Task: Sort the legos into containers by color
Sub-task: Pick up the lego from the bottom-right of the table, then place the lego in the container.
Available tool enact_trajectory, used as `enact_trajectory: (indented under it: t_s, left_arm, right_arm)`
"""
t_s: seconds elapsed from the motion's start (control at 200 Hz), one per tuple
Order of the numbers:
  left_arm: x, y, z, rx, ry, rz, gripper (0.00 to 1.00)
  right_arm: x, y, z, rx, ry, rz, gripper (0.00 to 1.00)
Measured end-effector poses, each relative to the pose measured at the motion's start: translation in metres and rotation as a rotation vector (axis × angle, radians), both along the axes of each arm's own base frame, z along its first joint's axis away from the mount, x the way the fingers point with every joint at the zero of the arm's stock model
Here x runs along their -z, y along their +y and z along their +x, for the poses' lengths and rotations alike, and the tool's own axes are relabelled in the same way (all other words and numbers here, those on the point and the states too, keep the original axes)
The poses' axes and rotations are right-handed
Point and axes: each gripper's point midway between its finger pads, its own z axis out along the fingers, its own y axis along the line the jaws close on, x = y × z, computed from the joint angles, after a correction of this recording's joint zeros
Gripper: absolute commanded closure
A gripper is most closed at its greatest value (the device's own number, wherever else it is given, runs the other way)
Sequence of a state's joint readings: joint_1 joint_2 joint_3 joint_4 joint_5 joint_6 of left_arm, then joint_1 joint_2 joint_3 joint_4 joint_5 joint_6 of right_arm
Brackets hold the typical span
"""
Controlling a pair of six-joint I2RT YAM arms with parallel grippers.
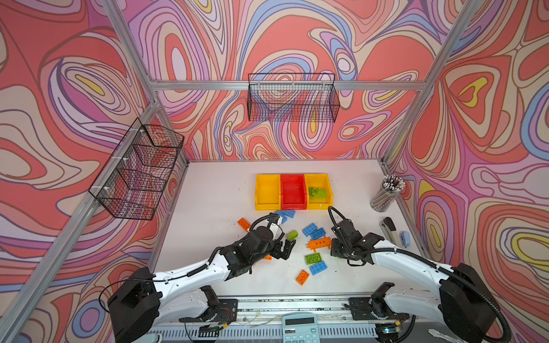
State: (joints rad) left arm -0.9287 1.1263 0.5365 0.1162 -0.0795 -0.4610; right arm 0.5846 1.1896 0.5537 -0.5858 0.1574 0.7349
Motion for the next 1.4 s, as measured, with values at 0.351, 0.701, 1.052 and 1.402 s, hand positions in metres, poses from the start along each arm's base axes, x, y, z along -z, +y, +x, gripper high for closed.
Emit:
enact_trajectory:
  t_s: [0.351, 0.701, 1.052, 1.402]
  left_arm:
    - [0.000, 0.001, 0.001, -0.006, -0.004, 0.003, 0.00]
    - [0.003, 0.013, -0.002, -0.029, -0.012, 0.025, 0.00]
    - [0.007, 0.029, -0.005, -0.056, -0.011, 0.080, 0.00]
    - [-0.004, 0.055, -0.005, -0.134, -0.045, 0.114, 0.00]
  right_arm:
    - [0.014, -0.001, -0.002, 0.035, 0.024, -0.008, 0.64]
    - [-0.026, 0.011, 0.034, 0.020, -0.088, -0.020, 0.66]
    - [-0.112, 0.055, 0.151, -0.054, -0.370, -0.028, 0.65]
    - [-0.086, 0.042, 0.253, -0.047, -0.373, -0.100, 0.65]
